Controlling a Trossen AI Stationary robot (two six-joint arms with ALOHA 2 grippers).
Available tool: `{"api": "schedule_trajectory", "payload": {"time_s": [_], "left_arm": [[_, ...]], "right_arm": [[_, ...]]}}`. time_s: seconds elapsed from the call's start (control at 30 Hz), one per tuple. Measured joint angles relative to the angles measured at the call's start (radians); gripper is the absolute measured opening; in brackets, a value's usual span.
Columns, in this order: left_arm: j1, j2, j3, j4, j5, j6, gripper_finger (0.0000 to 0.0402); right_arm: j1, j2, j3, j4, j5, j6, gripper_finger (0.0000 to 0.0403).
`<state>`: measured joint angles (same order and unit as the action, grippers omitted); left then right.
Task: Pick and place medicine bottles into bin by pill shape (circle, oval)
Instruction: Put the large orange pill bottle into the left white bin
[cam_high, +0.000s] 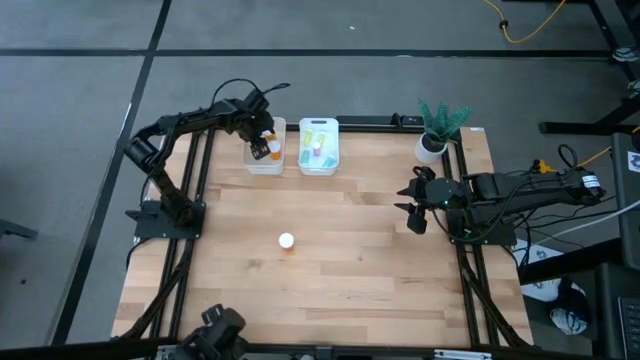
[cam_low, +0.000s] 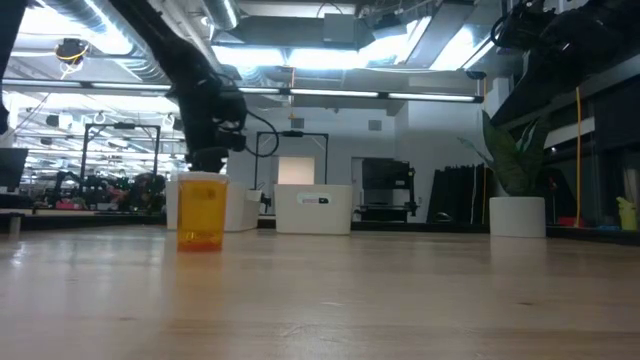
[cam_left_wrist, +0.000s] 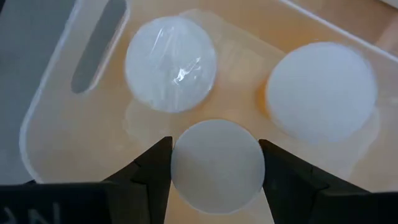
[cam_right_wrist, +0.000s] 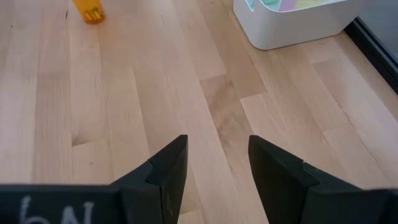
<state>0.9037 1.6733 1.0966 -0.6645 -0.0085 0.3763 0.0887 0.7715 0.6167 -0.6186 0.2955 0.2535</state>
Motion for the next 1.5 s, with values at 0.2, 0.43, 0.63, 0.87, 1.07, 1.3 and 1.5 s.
{"api": "schedule_trajectory", "payload": {"time_s": [0.2, 0.43, 0.63, 0.87, 1.07, 1.3, 1.5], "left_arm": [[0.006, 0.0, 0.0, -0.004, -0.004, -0.007, 0.0191], [-0.003, 0.0, 0.0, -0.008, -0.005, -0.032, 0.0221], [-0.009, -0.017, -0.001, -0.011, -0.023, -0.032, 0.0238], [-0.017, -0.114, -0.001, -0.011, -0.034, -0.037, 0.0239], [-0.081, -0.256, -0.001, -0.112, -0.024, -0.127, 0.0237], [-0.288, -0.398, -0.001, -0.335, 0.118, -0.325, 0.0237], [-0.543, -0.421, -0.067, -0.35, 0.128, -0.454, 0.0232]], "right_arm": [[0.0, 0.0, 0.0, 0.0, 0.0, -0.001, 0.0171], [0.0, 0.0, 0.0, 0.0, 0.0, -0.001, 0.0171], [0.0, 0.0, 0.0, 0.0, 0.0, -0.001, 0.0171], [0.0, 0.0, 0.0, 0.0, 0.0, -0.001, 0.0171], [0.0, 0.0, 0.0, 0.0, 0.0, -0.001, 0.0171], [0.0, 0.0, 0.0, 0.0, 0.0, -0.001, 0.0171], [0.0, 0.0, 0.0, 0.0, 0.0, -0.001, 0.0171]]}}
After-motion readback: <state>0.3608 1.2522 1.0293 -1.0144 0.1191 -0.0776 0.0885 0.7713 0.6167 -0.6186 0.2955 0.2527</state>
